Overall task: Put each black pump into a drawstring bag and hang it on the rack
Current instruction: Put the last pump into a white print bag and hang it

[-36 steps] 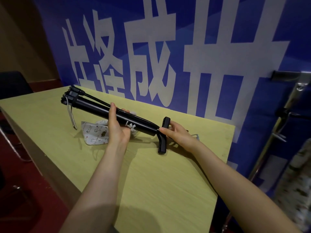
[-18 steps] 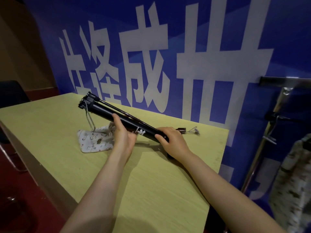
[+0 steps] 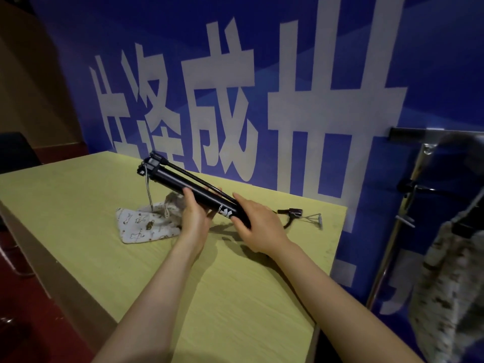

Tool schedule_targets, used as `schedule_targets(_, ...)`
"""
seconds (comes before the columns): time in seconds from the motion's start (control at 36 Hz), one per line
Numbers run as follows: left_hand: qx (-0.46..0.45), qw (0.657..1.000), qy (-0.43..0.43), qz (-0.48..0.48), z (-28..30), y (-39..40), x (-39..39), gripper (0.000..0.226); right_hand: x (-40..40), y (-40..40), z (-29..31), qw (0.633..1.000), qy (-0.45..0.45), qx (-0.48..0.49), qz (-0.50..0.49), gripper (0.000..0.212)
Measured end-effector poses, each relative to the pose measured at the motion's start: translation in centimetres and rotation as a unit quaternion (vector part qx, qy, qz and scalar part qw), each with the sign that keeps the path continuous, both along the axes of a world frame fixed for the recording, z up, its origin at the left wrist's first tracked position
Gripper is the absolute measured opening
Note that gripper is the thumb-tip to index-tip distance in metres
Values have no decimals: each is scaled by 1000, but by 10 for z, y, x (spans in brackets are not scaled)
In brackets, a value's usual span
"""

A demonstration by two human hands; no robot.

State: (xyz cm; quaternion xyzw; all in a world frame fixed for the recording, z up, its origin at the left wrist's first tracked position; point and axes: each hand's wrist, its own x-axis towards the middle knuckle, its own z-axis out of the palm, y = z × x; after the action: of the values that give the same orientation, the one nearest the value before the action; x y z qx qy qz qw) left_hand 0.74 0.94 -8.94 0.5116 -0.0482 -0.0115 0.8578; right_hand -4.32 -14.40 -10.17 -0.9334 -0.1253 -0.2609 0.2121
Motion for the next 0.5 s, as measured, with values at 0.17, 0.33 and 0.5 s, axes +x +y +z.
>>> schedule_targets(0.17,110,993,-26,14,-2,-2,-1,42,8,-2,-1,999,24,11,-28,59)
schedule_targets(0.33,267,948,-105,138,-7,6,1,27,11,-7,-2,996,35,1,-78,56)
schedule_targets(0.5,252,868,-155,398,6,25,-8,26,7,-18,0,993,27,60,-102,54)
